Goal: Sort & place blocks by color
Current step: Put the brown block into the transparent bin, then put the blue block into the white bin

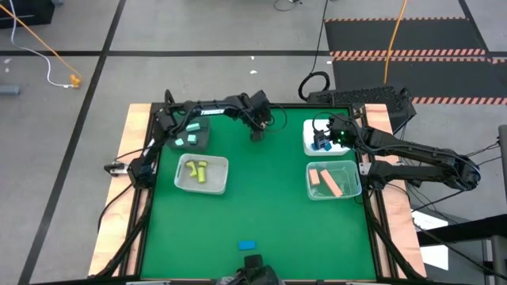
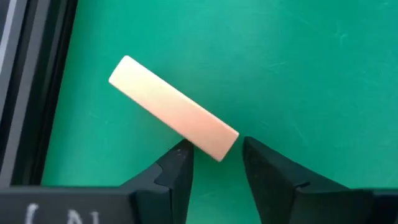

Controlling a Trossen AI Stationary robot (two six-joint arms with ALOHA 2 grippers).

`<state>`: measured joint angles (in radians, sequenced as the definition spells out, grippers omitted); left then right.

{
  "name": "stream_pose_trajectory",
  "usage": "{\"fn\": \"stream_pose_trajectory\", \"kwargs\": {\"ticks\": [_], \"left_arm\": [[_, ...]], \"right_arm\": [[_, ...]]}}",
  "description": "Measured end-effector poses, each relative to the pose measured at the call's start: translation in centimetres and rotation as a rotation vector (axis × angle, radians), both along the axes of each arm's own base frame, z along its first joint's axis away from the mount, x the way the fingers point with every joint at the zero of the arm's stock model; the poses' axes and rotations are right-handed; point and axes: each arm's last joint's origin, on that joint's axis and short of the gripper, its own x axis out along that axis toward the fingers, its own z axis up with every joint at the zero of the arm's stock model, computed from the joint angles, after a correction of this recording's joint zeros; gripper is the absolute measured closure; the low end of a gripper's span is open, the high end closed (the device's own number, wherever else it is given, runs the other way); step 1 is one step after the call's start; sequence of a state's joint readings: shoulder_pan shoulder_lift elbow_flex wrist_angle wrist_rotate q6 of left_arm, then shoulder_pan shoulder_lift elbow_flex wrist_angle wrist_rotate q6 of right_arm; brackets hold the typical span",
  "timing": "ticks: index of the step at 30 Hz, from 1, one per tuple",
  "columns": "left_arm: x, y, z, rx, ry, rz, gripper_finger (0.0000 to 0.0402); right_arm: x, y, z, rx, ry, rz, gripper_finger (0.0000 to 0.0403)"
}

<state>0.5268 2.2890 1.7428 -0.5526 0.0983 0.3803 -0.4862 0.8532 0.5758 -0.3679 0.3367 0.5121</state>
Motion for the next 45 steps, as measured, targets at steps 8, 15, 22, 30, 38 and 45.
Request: {"fn": "stream_pose_trajectory", "kwargs": {"ticks": [8,15,22,30,38,45], "left_arm": [[1.3,0.0,2.0,-0.088,-0.151,0.267,0.0258],[1.3,0.9,3.1,-0.172,-0.214,0.449,0.0224],[0.7,1.9,3.1,-0.238,-0.239,0.563,0.0178],[1.3,1.5,3.4,-0.335,-0.315,0.748,0.0151],[-0.2,0.9,4.2,-0.386,-0.173,0.583,0.0149],[-4.1,-5.6,8.0,-0.407,0.253,0.39,0.0149]], "right_arm": [[0.0,0.0,0.0,0.0,0.0,0.0,0.0101],[0.0,0.0,0.0,0.0,-0.001,0.0,0.0101],[0.0,0.0,0.0,0.0,0.0,0.0,0.0101],[0.0,0.0,0.0,0.0,0.0,0.0,0.0101],[0.0,0.0,0.0,0.0,0.0,0.0,0.0101],[0.0,0.0,0.0,0.0,-0.001,0.0,0.0101]]}}
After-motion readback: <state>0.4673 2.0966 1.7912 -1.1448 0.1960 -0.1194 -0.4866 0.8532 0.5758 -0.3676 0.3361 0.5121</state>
